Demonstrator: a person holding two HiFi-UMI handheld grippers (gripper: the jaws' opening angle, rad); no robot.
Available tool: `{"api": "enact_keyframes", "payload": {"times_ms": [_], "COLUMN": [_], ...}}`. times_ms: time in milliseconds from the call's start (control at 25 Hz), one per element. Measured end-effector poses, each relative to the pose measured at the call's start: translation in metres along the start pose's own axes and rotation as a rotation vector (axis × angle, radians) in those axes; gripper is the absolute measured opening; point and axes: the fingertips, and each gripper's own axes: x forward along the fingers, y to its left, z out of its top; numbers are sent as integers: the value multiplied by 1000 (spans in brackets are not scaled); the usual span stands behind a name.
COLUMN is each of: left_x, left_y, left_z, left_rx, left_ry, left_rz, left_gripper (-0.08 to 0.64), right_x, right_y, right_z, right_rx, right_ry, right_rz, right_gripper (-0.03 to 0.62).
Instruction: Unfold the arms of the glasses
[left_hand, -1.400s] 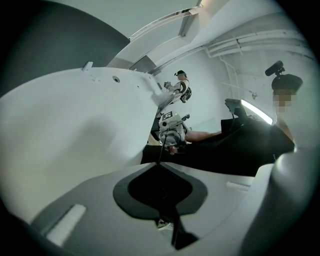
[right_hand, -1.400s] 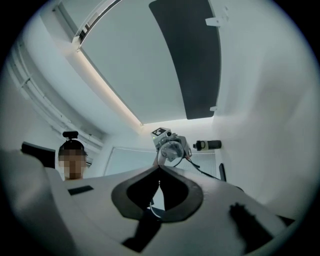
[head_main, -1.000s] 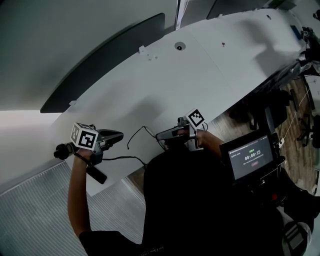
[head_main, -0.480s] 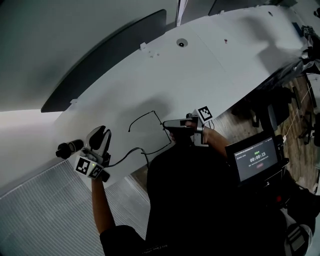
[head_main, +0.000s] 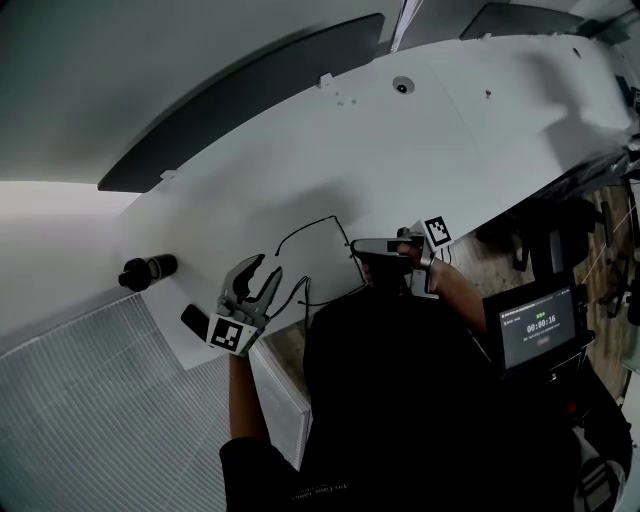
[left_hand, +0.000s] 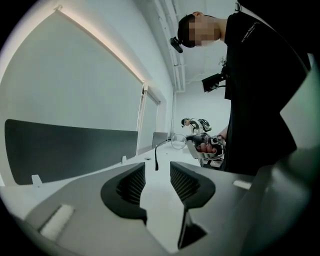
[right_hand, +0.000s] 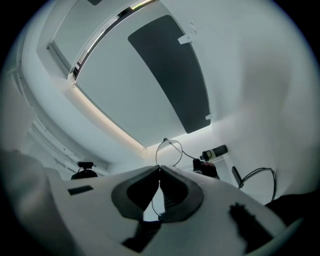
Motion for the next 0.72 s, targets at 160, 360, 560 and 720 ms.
{"api": "enact_keyframes", "payload": {"times_ms": [160,360,560,720], "left_x": [9,12,14,4], "left_y": [-3,11,11,14], "left_z": [-4,-3,3,5], "left_rx": [-9,-9,5,-26], "left_ry": [5,9,10,-5], "left_rz": [-3,40,12,23], "left_gripper": [158,109,115,152], "right_x": [1,5,6,2], "right_y": [1,0,1,6], "right_z": [-3,-10,-11,5], "right_rx": [9,22,16,-12], "right_ry": [7,38,36,-36], "right_rz": [3,12,29,48], "right_gripper": [11,11,11,11]}}
